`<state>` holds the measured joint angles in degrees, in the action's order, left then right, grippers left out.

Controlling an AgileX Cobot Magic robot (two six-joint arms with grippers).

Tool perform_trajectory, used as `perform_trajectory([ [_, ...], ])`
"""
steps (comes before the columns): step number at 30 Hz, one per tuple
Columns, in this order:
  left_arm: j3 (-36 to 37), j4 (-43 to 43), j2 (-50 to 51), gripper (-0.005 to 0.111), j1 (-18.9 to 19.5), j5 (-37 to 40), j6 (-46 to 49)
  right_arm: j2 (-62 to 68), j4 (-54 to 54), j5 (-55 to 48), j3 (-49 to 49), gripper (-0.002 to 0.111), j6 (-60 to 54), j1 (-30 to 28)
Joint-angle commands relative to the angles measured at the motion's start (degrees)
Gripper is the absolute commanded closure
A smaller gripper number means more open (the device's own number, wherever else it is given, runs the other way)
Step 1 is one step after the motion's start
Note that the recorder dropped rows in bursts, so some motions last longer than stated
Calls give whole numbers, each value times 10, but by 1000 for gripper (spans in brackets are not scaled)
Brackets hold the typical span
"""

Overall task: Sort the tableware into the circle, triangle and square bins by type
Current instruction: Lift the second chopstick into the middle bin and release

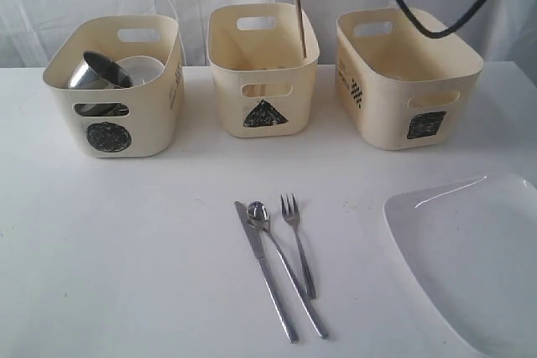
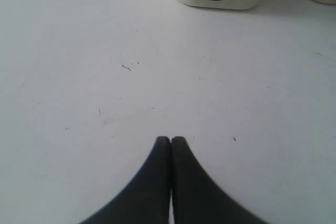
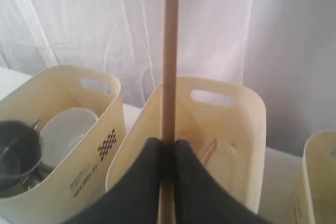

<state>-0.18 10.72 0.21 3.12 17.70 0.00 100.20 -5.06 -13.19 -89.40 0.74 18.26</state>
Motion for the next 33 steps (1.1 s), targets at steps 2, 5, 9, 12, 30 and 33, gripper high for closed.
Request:
perform_trajectory([
  [2, 2, 3, -2, 107, -4, -1, 0, 89, 5, 191, 0, 108, -7, -8],
  [5, 2, 3, -2, 107, -4, -1, 0, 132, 5, 286, 0, 108, -7, -8],
  [9, 2, 3, -2, 107, -4, -1, 0, 180, 6, 429, 0, 108, -7, -9],
  [12, 2, 3, -2, 107, -4, -1, 0, 214, 9, 513, 0, 108, -7, -9],
  [30, 2, 3, -2, 107, -4, -1, 0, 211, 8, 420, -14, 69, -23, -13],
  [33, 2, 3, -2, 107, -4, -1, 0, 159, 8, 238, -14, 71, -36, -17],
])
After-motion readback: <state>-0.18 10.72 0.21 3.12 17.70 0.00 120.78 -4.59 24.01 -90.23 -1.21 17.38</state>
